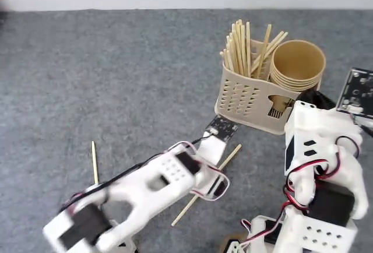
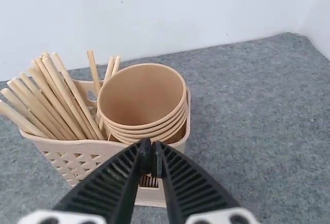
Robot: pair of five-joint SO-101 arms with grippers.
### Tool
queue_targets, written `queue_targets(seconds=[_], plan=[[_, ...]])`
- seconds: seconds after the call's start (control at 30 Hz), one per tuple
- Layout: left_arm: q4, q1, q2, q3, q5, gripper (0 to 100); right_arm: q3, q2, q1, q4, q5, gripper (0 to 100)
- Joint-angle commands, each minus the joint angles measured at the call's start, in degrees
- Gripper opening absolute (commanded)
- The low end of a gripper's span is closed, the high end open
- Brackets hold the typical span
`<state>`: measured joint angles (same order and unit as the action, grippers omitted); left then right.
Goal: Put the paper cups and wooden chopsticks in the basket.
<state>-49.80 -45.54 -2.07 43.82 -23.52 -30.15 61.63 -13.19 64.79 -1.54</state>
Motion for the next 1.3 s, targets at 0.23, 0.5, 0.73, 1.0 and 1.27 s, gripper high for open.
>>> queue_targets(seconds=[0.23,0.5,0.73,1.0,1.27], plan=[[-5.98,0.26,13.71,-16.04,0.44,9,0.35,0.92,-0.04,0.13,-0.53,0.9],[-7.47,0.79,11.87,-16.31,0.44,1,0.44,0.92,-0.04,1.45,-0.26,0.9],[-18.73,6.77,-5.36,-23.87,2.2,1,0.44,1.01,-0.13,1.8,-0.18,0.9],[-24.44,16.26,-18.29,-42.59,6.95,1,0.35,1.01,-0.04,2.68,-0.18,0.9],[-14.15,17.41,-19.16,-55.43,6.68,1,-0.7,0.92,-0.04,2.86,-0.18,0.9]])
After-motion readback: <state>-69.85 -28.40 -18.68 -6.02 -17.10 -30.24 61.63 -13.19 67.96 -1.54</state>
